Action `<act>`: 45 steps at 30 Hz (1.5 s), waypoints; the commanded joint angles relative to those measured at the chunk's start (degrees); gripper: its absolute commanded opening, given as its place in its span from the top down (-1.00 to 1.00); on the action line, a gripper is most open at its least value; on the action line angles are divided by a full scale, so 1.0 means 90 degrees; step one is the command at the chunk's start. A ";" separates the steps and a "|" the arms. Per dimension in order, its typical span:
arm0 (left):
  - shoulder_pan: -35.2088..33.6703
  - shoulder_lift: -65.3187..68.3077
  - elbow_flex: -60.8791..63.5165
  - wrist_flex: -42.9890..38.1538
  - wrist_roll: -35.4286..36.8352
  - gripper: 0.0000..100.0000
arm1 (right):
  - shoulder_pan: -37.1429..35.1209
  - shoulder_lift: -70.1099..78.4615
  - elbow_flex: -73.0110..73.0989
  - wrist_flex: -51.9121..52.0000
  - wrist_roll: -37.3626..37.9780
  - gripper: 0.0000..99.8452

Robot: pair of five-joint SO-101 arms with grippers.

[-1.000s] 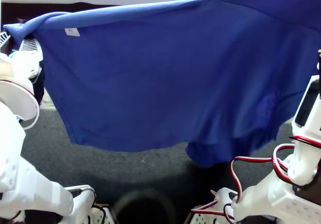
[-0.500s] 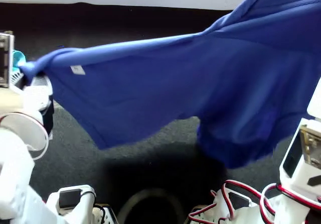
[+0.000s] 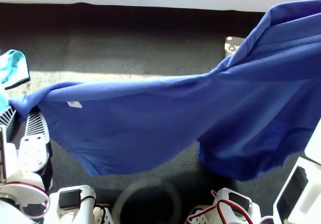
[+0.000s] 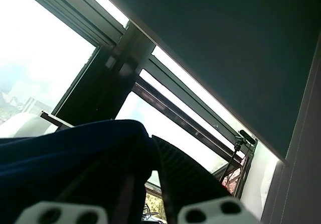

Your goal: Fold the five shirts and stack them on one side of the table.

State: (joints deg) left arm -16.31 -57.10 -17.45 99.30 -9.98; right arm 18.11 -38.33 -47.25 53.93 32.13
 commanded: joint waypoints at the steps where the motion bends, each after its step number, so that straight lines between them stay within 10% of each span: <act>1: -0.0132 -0.0024 -0.0024 -0.0098 0.0029 0.98 | 0.0112 0.0015 -0.0083 0.0015 0.0029 0.99; 9: -0.1040 0.0884 0.0855 -0.1143 0.0029 0.98 | -0.0484 0.0611 0.0864 -0.0024 0.0049 0.99; 25: -0.0230 0.4977 0.0718 -0.2657 0.0020 0.98 | -0.1568 0.3726 0.2496 -0.0552 0.0049 0.99; 31: -0.0230 0.6940 -0.1343 -0.2745 0.0020 0.98 | -0.1714 0.5065 0.1929 -0.1978 0.0059 0.99; 45: -0.0103 1.0916 -0.5719 -0.1133 -0.0381 0.98 | -0.2046 0.7302 0.0425 -0.1109 0.0029 0.99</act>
State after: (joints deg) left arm -17.63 37.67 -64.31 88.75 -12.97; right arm 0.09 26.11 -40.31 41.71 32.13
